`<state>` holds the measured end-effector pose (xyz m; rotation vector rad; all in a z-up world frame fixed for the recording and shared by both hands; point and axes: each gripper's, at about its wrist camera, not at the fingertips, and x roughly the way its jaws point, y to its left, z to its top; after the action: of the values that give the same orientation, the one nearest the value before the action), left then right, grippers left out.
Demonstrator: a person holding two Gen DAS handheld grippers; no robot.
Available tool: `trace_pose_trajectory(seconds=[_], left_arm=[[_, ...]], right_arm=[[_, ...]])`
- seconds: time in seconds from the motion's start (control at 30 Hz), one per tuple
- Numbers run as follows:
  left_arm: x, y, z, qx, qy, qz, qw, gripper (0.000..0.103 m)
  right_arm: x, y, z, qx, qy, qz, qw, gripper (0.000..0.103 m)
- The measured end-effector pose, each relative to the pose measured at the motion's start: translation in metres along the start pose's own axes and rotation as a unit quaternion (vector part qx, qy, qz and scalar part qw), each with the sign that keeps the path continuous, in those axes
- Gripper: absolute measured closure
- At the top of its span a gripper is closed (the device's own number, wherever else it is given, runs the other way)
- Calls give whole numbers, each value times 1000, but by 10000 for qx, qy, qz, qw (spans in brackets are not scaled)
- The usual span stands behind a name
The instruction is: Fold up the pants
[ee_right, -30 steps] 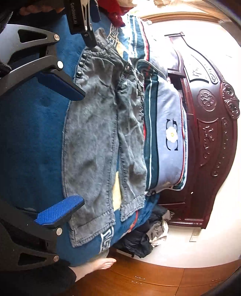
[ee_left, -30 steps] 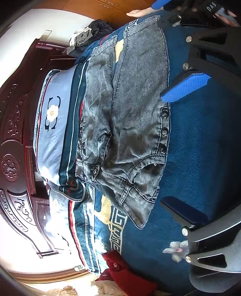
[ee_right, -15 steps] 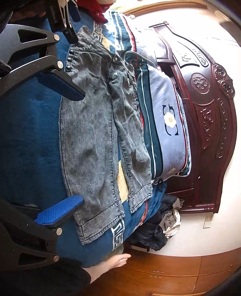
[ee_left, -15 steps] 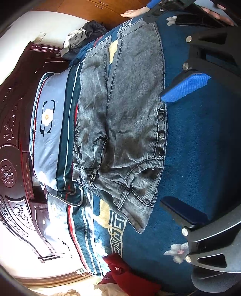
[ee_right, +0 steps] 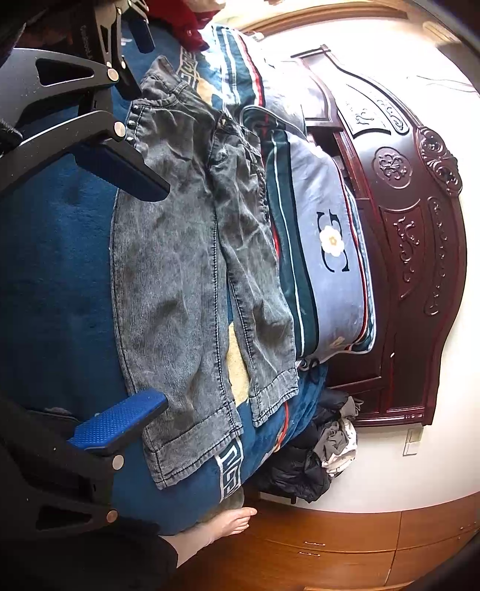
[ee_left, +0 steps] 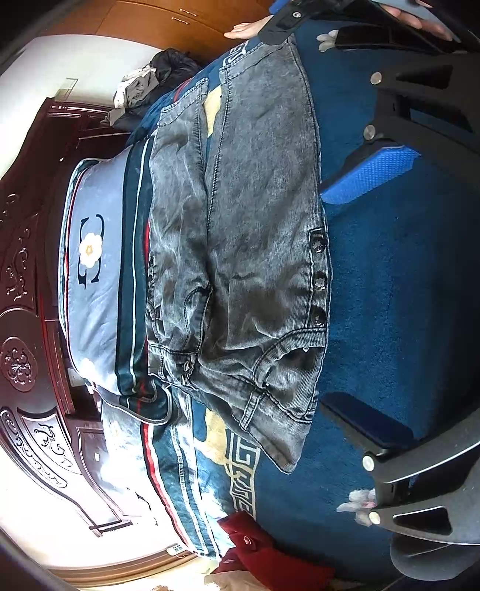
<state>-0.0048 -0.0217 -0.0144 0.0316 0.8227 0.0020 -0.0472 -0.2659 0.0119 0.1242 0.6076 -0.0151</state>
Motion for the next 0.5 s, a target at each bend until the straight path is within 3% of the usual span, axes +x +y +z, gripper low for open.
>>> trace_pose_trajectory(seconds=[0.3, 0.5], left_arm=[[1, -1, -1, -30, 23, -70, 10000, 0], [3, -2, -1, -59, 63, -126, 9999, 0]], right_arm=[[11, 2, -1, -82, 372, 91, 9992, 0], [11, 6, -1, -142, 325, 120, 9993, 0]])
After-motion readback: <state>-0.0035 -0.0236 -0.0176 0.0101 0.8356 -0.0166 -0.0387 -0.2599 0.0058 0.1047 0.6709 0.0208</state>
